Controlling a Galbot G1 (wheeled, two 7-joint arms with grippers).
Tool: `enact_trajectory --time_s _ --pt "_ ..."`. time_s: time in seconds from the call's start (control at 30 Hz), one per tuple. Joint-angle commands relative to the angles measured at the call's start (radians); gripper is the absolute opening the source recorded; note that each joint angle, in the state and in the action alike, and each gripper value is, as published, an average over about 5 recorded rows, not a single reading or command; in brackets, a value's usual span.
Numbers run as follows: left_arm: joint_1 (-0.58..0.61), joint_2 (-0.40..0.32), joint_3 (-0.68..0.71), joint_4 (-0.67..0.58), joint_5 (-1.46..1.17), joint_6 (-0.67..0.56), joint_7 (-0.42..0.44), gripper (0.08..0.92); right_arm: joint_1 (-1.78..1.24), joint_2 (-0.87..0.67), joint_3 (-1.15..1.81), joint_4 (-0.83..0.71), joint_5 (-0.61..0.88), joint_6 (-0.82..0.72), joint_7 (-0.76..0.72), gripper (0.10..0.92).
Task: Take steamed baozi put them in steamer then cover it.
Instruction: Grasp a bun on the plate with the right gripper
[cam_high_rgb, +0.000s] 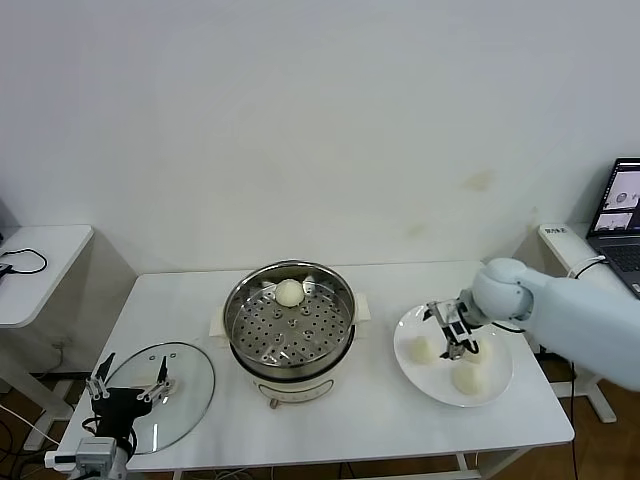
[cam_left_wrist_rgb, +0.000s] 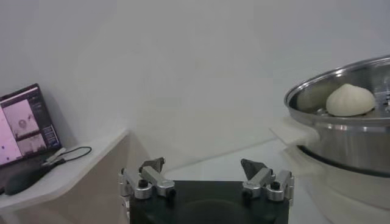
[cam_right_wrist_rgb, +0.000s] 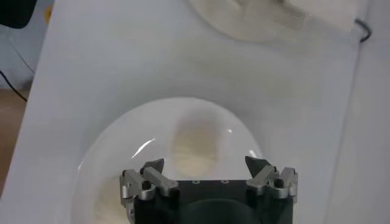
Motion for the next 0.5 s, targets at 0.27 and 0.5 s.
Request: enact_trajectory --time_s 0.27,0.5 --pt "0.002 0.003 -0.006 0.001 0.002 0.004 0.001 0.823 -0.155 0.105 0.109 -0.155 -0.053 -0.008 0.0 0.822" --pt "0.001 0.003 -0.009 0.004 0.004 0.004 0.001 0.823 -0.169 0.15 0.129 -0.197 -0.065 -0.007 0.008 0.779"
